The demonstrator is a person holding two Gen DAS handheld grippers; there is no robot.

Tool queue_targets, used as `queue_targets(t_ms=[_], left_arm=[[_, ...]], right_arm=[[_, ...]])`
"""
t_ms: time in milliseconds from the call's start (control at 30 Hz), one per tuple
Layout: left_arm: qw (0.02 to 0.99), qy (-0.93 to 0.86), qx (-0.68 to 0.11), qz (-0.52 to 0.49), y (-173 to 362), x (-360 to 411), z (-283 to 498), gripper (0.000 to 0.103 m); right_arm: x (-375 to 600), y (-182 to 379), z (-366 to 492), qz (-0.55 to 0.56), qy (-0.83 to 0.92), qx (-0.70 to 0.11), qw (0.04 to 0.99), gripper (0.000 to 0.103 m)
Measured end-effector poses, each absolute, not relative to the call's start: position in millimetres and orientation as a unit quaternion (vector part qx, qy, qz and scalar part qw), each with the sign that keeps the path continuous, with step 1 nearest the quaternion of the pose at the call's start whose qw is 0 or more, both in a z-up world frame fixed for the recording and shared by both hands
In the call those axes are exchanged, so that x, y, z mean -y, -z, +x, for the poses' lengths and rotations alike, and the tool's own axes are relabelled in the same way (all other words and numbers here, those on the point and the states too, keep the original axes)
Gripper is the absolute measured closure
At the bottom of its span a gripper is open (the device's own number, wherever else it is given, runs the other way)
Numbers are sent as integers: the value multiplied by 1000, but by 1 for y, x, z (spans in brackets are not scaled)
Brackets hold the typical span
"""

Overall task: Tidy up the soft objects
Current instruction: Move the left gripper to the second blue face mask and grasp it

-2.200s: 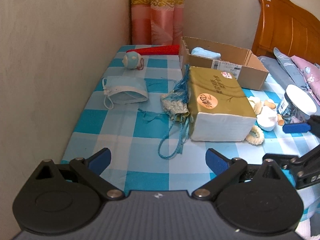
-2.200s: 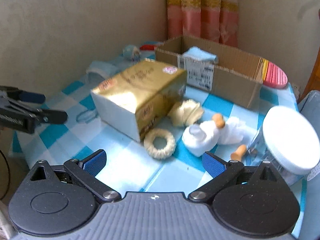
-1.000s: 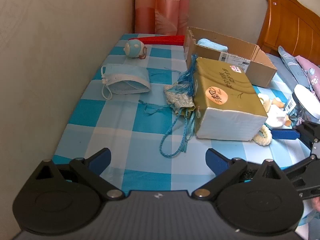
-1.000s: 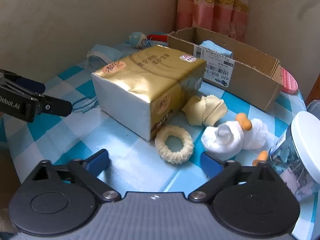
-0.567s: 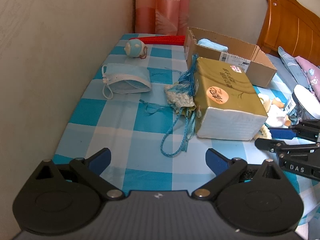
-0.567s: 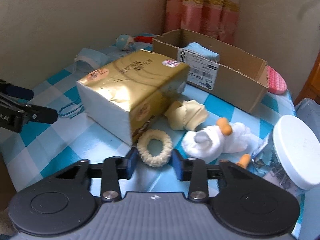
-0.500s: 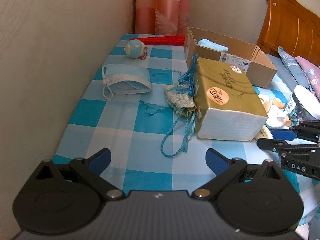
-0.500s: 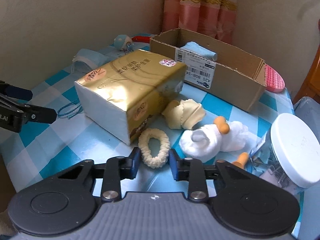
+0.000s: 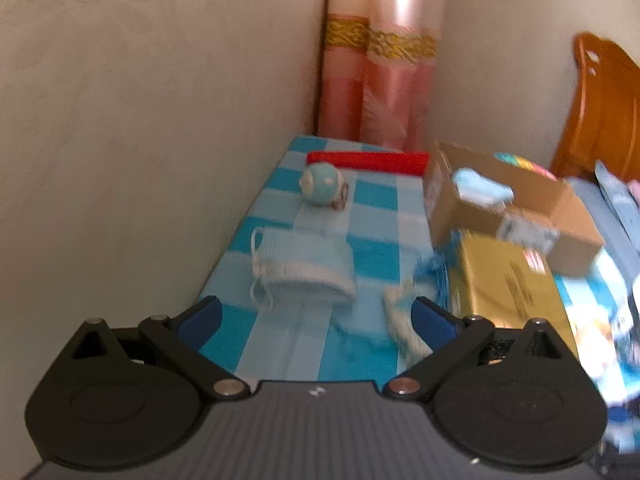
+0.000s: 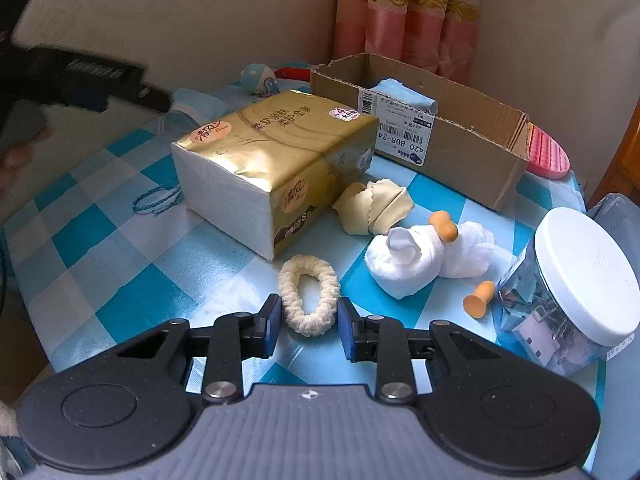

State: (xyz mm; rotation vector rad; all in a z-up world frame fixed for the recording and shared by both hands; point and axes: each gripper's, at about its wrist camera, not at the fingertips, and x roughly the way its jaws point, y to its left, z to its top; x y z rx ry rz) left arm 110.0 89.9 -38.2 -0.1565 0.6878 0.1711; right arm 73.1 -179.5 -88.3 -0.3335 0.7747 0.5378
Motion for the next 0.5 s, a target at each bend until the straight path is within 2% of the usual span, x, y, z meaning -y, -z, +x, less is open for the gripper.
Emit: queue_targets(t_ms=[267, 333, 400, 500], left_arm=[[928, -123, -342, -78, 62, -96, 160, 3], [927, -125, -348, -69, 67, -95, 169, 3], [923, -124, -358, -63, 73, -94, 175, 3], [918, -130, -371, -51, 81, -94, 184, 3]], right_arm=[[184, 89, 74, -144, -255, -371, 881, 62], [184, 89, 74, -142, -256, -370, 881, 57], [184, 89, 73, -145, -256, -369, 882, 44], [183, 91, 76, -147, -245, -365, 886, 40]])
